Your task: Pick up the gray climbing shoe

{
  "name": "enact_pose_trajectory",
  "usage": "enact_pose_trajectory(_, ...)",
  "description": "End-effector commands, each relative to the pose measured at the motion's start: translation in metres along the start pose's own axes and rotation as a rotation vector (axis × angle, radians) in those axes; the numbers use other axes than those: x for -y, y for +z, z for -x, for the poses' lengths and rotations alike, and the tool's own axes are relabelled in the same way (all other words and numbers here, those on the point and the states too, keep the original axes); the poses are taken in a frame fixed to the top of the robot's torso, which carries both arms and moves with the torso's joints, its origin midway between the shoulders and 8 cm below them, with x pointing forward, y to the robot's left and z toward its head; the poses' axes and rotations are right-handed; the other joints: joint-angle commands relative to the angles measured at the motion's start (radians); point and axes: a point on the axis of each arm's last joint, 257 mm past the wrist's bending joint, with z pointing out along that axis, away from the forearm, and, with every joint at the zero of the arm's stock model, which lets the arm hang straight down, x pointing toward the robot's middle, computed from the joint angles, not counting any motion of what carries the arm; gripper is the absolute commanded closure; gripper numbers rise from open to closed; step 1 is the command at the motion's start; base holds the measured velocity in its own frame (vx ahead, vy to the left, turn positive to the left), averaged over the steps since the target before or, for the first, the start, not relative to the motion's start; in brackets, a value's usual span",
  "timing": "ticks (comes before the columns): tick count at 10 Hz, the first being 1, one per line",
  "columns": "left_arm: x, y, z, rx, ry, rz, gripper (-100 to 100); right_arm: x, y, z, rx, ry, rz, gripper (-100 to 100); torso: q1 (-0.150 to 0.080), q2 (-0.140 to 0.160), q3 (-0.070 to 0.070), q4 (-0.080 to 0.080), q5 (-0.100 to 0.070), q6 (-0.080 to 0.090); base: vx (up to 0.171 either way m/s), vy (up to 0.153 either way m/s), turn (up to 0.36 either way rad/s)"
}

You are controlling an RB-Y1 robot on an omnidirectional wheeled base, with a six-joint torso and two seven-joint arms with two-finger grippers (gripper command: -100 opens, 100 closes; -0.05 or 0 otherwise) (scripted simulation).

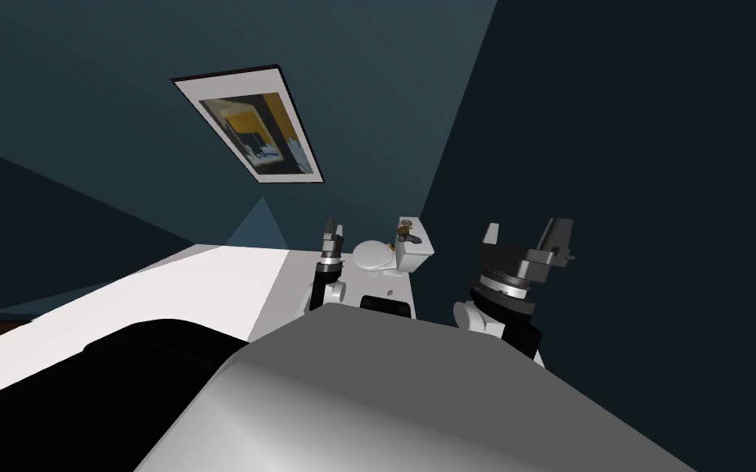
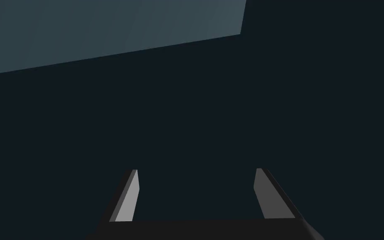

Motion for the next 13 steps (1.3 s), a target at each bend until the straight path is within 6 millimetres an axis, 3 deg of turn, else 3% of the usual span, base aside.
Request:
enact_pose_trajectory(1, 0.0, 0.0, 0.0, 0.0, 0.0, 0.0, 0, 0.006, -0.002, -0.005, -0.049, -0.037, -0.019, -100, 0.0, 0.0, 0.0, 0.0, 0.0, 0.0, -0.021, 0.011, 0.044)
enact_pose_trajectory(8, 0.0, 0.0, 0.0, 0.0, 0.0, 0.0, 0, 0.044, -0.02, -0.016, -0.26, -0.23, -0.117, -100, 0.002, 0.005, 0.003, 0.001, 0.0, 0.0, -0.058, 0.027, 0.047)
enact_pose_trajectory(13, 0.0, 0.0, 0.0, 0.0, 0.0, 0.0, 0, 0.086, -0.047, -0.013, -0.435, -0.401, -0.212, -100, 0.002, 0.004, 0.002, 0.001, 0.001, 0.0, -0.048, 0.037, 0.072)
